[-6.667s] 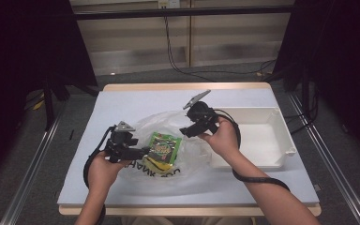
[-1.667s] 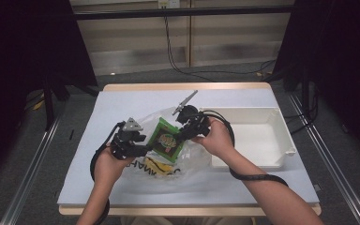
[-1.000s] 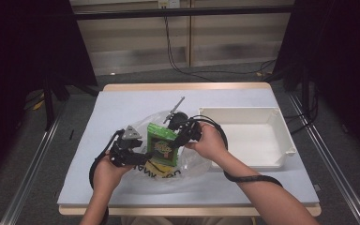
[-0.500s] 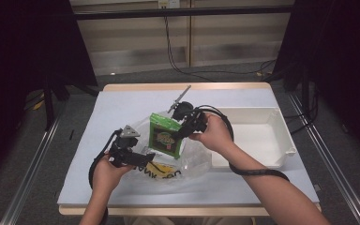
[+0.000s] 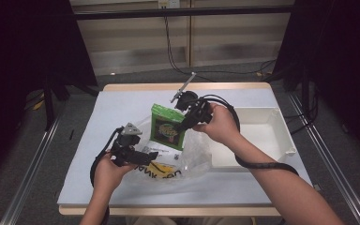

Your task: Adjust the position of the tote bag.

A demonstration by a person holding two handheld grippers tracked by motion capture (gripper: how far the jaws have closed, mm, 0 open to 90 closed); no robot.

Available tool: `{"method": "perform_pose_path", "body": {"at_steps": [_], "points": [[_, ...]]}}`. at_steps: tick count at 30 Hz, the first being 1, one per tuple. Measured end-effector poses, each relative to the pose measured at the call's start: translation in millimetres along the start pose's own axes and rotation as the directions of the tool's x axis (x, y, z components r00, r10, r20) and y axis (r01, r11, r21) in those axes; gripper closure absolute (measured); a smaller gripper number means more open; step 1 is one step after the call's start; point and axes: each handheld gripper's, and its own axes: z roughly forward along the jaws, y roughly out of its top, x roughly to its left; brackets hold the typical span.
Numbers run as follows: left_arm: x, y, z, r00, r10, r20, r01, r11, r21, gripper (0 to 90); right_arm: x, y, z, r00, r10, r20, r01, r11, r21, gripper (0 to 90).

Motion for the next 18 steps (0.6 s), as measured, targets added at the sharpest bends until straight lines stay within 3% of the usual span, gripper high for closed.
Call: {"method": "perform_pose_path", "body": {"at_steps": [11, 18], "points": [[0.3, 3.1, -2.8, 0.9999, -0.004, 0.012, 0.004, 0.9999, 0.01, 9.4, 0.3, 10.8, -17.9, 0.9999, -0.017, 0.002, 0.017, 1.0, -0.003, 74.9], [-4.7, 4.8, 1.0, 0.9998, -0.004, 0.018, 0.004, 1.0, 0.003, 9.5, -4.3, 10.0, -25.5, 1.0, -0.001, -0.004, 0.001, 1.0, 0.005, 74.9]]}}
